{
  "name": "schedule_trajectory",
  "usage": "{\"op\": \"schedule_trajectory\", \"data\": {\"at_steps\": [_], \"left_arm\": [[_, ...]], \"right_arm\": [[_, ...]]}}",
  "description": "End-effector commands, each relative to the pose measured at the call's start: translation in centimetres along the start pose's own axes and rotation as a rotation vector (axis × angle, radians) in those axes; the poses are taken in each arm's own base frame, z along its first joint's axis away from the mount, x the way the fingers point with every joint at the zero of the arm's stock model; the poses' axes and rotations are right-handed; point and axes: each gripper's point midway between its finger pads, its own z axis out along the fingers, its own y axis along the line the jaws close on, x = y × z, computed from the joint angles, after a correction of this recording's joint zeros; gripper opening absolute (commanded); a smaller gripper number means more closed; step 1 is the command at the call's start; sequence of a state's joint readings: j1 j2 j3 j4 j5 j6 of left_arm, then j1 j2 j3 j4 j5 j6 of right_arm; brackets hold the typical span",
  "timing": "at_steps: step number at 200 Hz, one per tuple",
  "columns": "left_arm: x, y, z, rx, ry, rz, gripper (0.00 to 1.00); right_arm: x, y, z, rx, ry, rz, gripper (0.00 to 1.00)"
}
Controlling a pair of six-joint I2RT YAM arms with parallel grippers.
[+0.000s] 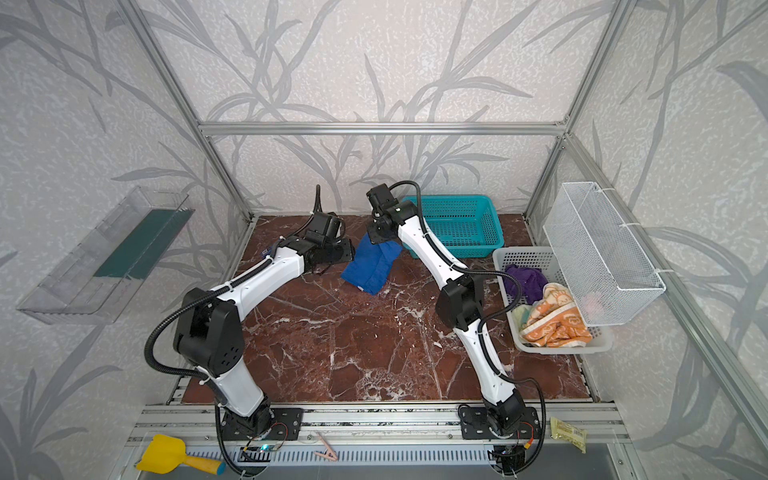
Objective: Fold and stack the towels
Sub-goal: 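Carry the towel to the teal basket with the right gripper while the left releases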
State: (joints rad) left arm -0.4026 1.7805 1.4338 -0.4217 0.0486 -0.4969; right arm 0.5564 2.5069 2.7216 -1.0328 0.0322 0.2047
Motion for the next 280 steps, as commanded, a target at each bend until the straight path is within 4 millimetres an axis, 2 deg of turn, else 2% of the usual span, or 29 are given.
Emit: {"op": "schedule_trajectory", "data": {"at_steps": [1, 25, 68, 126, 159, 189, 208, 239, 280], "left_arm": [[-0.5, -0.6, 1.4, 0.048, 0.013, 0.005, 0.47], [-0.2, -0.4, 3.0, 0.059, 0.043, -0.012, 0.47], [0.9, 0.3, 5.2, 0.046, 0.088, -0.016, 0.47], [2.3, 0.9, 6.5, 0.028, 0.135, -0.026, 0.47], [3.0, 1.2, 6.7, 0.015, 0.162, -0.021, 0.47], [3.5, 1.5, 7.0, 0.007, 0.182, -0.020, 0.47], [3.9, 1.6, 7.4, 0.002, 0.200, -0.023, 0.47], [4.6, 1.8, 8.0, -0.004, 0.224, -0.029, 0.47], [5.2, 2.0, 8.6, -0.012, 0.242, -0.033, 0.47]], "right_arm": [[-0.5, -3.5, -1.8, 0.057, 0.007, 0.014, 0.00], [-2.8, -7.0, -3.0, 0.044, -0.062, 0.119, 0.00], [-5.0, -12.4, -5.5, 0.091, -0.147, 0.169, 0.00], [-6.6, -17.9, -6.1, 0.126, -0.215, 0.187, 0.00], [-5.7, -23.1, -4.5, 0.222, -0.210, 0.210, 0.00], [-3.7, -28.4, -2.3, 0.331, -0.166, 0.235, 0.00], [-2.3, -30.9, -1.0, 0.395, -0.129, 0.219, 0.00], [-0.5, -33.6, 0.8, 0.466, -0.082, 0.182, 0.00], [0.7, -35.8, 2.5, 0.562, -0.049, 0.118, 0.00]]}}
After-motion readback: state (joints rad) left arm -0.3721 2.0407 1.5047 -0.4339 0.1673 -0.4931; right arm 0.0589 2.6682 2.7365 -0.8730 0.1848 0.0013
